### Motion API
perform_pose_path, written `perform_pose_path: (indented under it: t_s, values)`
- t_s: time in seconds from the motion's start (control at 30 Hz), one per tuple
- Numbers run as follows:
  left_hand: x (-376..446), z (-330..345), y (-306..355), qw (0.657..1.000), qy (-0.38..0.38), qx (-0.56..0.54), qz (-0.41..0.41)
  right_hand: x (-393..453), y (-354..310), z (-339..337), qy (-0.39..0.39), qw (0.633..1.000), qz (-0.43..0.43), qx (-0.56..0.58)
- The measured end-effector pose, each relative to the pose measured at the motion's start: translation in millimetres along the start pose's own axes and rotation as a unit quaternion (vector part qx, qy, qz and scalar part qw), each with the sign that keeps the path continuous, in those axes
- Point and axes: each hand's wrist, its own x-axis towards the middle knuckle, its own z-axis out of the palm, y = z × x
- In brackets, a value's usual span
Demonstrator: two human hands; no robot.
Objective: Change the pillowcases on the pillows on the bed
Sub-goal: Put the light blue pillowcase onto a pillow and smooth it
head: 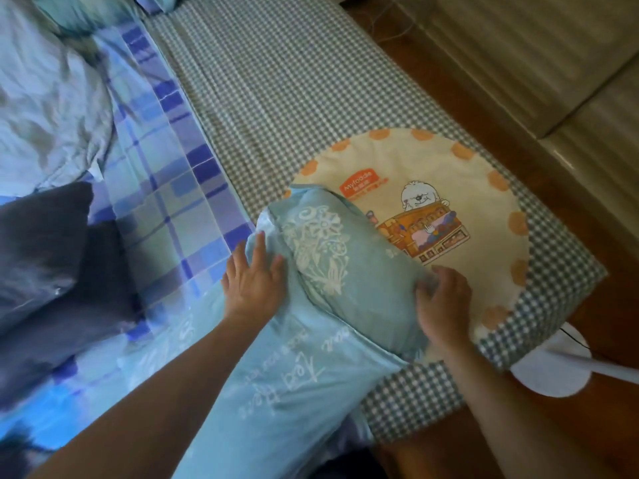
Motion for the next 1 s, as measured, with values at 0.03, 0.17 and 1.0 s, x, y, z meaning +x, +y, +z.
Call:
perform_pose_path:
  t_s: [0.03, 0.17, 1.0]
  values:
    - [-8.2, -1.2, -11.3, 1.0, -0.01, 0.006, 0.016, 23.3, -2.5, 2.0, -0.057, 0.998, 0.032, 0.021]
    - [-58.4, -4.4, -46.1, 0.999, -0.02, -0.017, -0.02, 59.4, -14.9, 6.1, -0.268, 0.934, 0.195, 0.133]
    - [-128.7, -338.4, -109.2, 0.942, 0.114, 0.218, 0.23, -204.5, -256.4, -147.0, -0.031, 0.853, -0.51, -0.11]
